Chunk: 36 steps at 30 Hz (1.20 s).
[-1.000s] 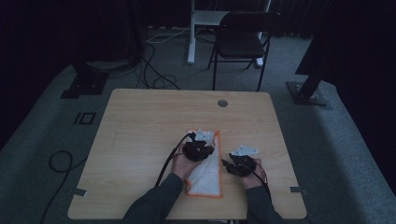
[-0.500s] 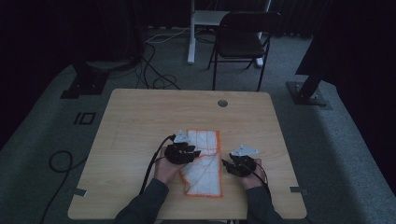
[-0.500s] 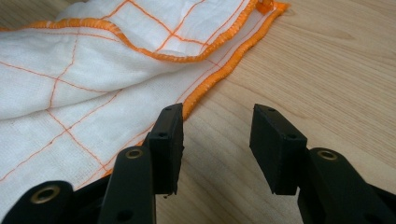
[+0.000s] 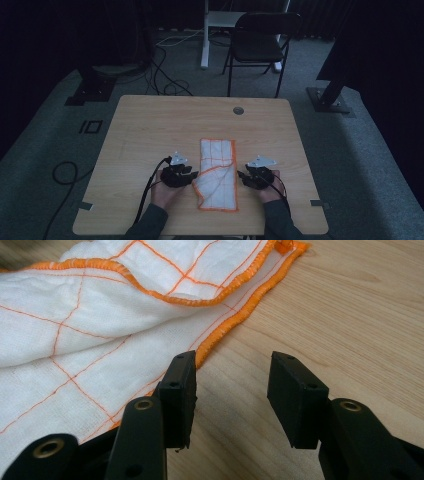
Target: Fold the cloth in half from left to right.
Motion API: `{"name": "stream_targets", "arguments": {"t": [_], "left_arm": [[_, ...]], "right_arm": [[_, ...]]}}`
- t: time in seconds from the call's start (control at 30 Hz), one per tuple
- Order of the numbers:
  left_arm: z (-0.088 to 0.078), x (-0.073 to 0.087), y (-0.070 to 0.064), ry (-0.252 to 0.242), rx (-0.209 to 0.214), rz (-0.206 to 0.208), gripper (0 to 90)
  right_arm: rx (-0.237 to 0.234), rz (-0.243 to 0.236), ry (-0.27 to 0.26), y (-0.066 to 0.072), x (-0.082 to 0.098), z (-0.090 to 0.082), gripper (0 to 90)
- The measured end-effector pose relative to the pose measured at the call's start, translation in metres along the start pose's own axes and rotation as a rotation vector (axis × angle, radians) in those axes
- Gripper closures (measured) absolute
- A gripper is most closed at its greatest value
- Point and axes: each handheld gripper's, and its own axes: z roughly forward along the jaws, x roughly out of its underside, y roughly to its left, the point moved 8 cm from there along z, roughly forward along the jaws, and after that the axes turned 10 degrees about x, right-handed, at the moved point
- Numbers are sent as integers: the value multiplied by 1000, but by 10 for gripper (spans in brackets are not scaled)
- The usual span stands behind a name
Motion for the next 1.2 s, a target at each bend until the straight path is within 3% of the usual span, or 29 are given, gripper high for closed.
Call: {"name": "stream_targets", "arguments": {"t": [0.13, 0.47, 0.63, 0.77, 0.93, 1.2], "left_arm": [[1, 12, 0, 6, 2, -3, 623], [5, 12, -8, 13, 2, 35, 620], [8, 11, -11, 32, -27, 73, 759], [9, 11, -12, 48, 6, 56, 865], [10, 7, -21, 49, 41, 69, 875], [7, -11, -41, 5, 100, 101, 876]], "right_arm": [[1, 0, 0, 0, 0, 0, 545], [2, 0, -1, 0, 0, 0, 544], [2, -1, -1, 0, 0, 0, 544], [2, -1, 0, 0, 0, 0, 544], [3, 0, 0, -1, 0, 1, 543], [5, 0, -1, -1, 0, 0, 542]]}}
